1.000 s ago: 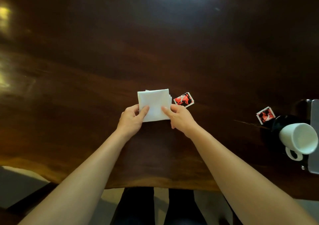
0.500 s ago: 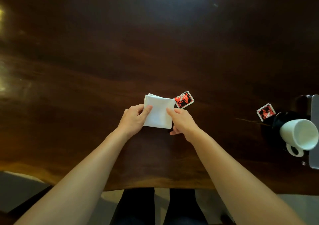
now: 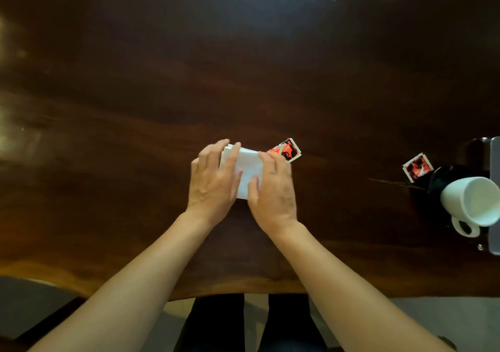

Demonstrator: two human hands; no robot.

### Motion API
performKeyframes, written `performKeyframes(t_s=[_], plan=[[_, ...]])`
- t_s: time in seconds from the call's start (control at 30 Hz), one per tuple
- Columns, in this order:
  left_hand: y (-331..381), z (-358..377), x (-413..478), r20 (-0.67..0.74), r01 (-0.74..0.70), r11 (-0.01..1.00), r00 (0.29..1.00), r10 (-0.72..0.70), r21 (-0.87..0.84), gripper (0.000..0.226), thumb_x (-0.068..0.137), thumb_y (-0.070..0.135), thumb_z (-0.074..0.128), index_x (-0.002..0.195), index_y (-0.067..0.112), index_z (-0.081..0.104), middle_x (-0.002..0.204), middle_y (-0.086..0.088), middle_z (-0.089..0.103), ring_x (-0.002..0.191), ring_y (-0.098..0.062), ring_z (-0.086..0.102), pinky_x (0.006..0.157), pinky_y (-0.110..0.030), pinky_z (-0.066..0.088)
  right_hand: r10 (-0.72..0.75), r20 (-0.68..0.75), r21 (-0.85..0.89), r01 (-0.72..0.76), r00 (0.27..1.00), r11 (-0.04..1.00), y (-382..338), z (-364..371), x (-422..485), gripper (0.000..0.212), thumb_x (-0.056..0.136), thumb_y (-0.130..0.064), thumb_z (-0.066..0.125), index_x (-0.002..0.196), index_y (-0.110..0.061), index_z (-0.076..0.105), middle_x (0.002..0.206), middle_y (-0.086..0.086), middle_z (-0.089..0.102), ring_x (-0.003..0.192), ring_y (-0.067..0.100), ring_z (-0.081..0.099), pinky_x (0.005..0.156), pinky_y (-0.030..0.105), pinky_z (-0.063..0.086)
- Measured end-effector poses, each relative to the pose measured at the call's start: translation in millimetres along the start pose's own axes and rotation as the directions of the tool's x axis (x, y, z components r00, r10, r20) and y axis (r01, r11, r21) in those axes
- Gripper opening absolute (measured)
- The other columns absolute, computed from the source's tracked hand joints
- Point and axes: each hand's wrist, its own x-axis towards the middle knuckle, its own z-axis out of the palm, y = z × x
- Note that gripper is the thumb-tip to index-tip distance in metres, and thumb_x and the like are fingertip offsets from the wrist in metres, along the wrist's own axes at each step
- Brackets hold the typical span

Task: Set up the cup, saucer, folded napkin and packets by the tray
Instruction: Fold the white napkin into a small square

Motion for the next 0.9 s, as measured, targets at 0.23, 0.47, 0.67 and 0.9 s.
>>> performKeyframes(t_s=[0.23, 0.47, 0.67, 0.9], plan=[[-24, 27, 7, 0.321, -0.200, 0.976, 0.933, 0.164, 0.082, 0.063, 0.100, 0.034, 0.035, 0.158, 0.012, 0.023, 0.167, -0.010, 0.018, 0.155, -0.031, 0.010, 0.121, -0.048, 0.020, -0.146, 0.304, -0.197, 0.212, 0.942, 0.957, 10, 45, 7, 0.059, 0.106, -0.024, 0.030, 0.156, -0.001, 0.009, 0.166, 0.016, 0.007, 0.154, 0.027, -0.001, 0.125, 0.048, 0.009], [-30, 38, 8, 0.328, -0.160, 0.981, 0.938, 0.115, 0.113, 0.072, 0.099, 0.042, 0.034, 0.160, 0.009, 0.014, 0.169, -0.007, 0.006, 0.156, -0.028, 0.002, 0.124, -0.051, 0.007, -0.080, 0.329, -0.307, 0.187, 0.941, 0.933, 26, 52, 11, 0.069, 0.101, -0.043, 0.016, 0.156, -0.008, -0.005, 0.166, 0.011, -0.011, 0.154, 0.023, -0.014, 0.125, 0.047, 0.000], [-26, 39, 10, 0.360, -0.142, 0.981, 0.929, 0.085, 0.135, 0.067, 0.104, 0.047, 0.016, 0.159, 0.012, 0.005, 0.169, -0.003, -0.002, 0.156, -0.024, -0.003, 0.125, -0.050, 0.003, -0.003, 0.349, -0.366, 0.139, 0.937, 0.920, 36, 42, 7, 0.079, 0.097, -0.062, -0.002, 0.157, -0.011, -0.011, 0.165, 0.007, -0.020, 0.152, 0.025, -0.021, 0.124, 0.047, -0.007], [-20, 13, 23, 0.586, -0.104, 0.992, 0.810, 0.040, 0.075, 0.067, 0.106, 0.047, 0.013, 0.154, 0.019, -0.024, 0.161, 0.004, -0.034, 0.147, -0.018, -0.034, 0.122, -0.046, -0.016, 0.036, 0.528, -0.337, 0.171, 0.848, 0.926, 29, 15, 19, 0.083, 0.096, -0.071, 0.005, 0.155, -0.019, -0.021, 0.162, 0.000, -0.031, 0.147, 0.023, -0.032, 0.122, 0.046, -0.014]])
